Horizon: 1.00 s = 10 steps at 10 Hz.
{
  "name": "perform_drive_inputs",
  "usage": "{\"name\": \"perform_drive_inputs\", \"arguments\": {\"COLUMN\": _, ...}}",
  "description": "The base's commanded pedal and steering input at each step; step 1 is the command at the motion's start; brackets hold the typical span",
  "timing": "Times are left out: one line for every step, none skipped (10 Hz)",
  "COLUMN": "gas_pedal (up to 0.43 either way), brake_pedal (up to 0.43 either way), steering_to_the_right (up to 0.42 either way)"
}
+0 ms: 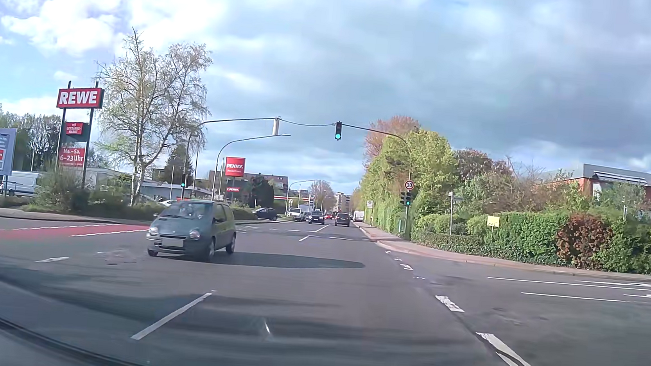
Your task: Follow the waypoints while adhering to traffic rules and regulations
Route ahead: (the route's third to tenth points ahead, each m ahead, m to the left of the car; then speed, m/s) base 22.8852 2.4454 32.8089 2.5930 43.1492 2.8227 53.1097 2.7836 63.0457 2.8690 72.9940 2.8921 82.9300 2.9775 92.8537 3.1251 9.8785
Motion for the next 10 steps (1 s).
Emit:
{"name": "perform_drive_inputs", "arguments": {"gas_pedal": 0.118, "brake_pedal": 0.000, "steering_to_the_right": 0.000}}
{"name": "perform_drive_inputs", "arguments": {"gas_pedal": 0.118, "brake_pedal": 0.006, "steering_to_the_right": 0.000}}
{"name": "perform_drive_inputs", "arguments": {"gas_pedal": 0.110, "brake_pedal": 0.000, "steering_to_the_right": 0.000}}
{"name": "perform_drive_inputs", "arguments": {"gas_pedal": 0.110, "brake_pedal": 0.000, "steering_to_the_right": 0.000}}
{"name": "perform_drive_inputs", "arguments": {"gas_pedal": 0.110, "brake_pedal": 0.006, "steering_to_the_right": 0.000}}
{"name": "perform_drive_inputs", "arguments": {"gas_pedal": 0.098, "brake_pedal": 0.006, "steering_to_the_right": 0.000}}
{"name": "perform_drive_inputs", "arguments": {"gas_pedal": 0.098, "brake_pedal": 0.000, "steering_to_the_right": 0.000}}
{"name": "perform_drive_inputs", "arguments": {"gas_pedal": 0.098, "brake_pedal": 0.000, "steering_to_the_right": 0.000}}
{"name": "perform_drive_inputs", "arguments": {"gas_pedal": 0.098, "brake_pedal": 0.000, "steering_to_the_right": 0.000}}
{"name": "perform_drive_inputs", "arguments": {"gas_pedal": 0.087, "brake_pedal": 0.006, "steering_to_the_right": 0.000}}
